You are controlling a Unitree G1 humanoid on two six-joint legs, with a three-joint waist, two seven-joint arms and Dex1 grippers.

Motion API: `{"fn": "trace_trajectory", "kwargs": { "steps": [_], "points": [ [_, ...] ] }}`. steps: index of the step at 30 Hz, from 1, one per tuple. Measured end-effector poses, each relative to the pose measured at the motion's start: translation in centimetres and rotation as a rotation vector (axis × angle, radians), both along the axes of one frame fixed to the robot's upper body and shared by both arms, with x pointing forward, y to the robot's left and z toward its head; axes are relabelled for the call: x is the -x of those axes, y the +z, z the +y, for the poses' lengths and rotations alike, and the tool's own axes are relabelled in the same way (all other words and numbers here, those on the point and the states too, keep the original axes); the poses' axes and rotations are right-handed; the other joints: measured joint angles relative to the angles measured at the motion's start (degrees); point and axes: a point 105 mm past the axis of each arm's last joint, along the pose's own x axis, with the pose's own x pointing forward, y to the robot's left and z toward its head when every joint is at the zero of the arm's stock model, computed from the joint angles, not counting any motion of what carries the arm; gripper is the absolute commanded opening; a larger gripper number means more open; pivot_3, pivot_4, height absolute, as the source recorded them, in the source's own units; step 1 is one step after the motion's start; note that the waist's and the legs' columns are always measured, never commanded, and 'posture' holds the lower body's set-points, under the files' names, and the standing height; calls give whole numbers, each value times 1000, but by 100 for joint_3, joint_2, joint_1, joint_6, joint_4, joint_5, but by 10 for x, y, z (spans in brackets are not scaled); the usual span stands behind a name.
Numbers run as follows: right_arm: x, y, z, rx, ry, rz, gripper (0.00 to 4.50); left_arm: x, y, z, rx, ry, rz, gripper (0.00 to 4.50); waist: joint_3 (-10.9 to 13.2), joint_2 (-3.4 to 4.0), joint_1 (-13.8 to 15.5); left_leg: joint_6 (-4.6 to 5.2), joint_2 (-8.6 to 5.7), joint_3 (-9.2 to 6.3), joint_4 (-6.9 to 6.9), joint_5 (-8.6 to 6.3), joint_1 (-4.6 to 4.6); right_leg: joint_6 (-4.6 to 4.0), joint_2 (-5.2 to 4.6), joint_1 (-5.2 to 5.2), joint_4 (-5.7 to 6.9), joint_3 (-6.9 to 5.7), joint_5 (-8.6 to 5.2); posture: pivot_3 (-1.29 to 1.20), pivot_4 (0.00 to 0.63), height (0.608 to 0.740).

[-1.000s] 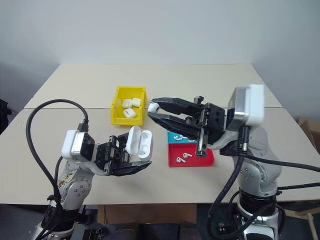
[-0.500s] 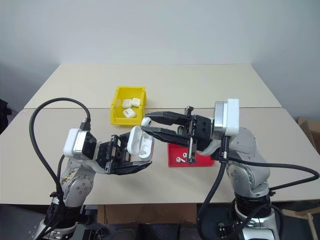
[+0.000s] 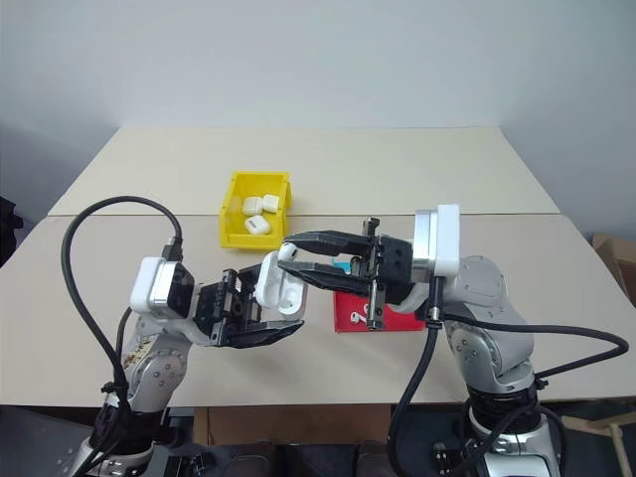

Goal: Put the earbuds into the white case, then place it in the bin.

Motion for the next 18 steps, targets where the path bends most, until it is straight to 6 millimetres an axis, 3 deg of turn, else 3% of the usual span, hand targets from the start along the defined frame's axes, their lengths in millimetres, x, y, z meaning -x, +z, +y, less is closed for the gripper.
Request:
{"fn": "trace_trajectory", "kwargs": {
  "steps": [18],
  "points": [
    [0, -6, -1, 22, -11, -6, 1142, -1, -3, 1, 12, 15, 10, 2762, 0, 0, 1, 0, 0, 0, 0, 0, 0, 0, 0, 0, -1, 0, 0, 0, 150, 740]
  ]
}}
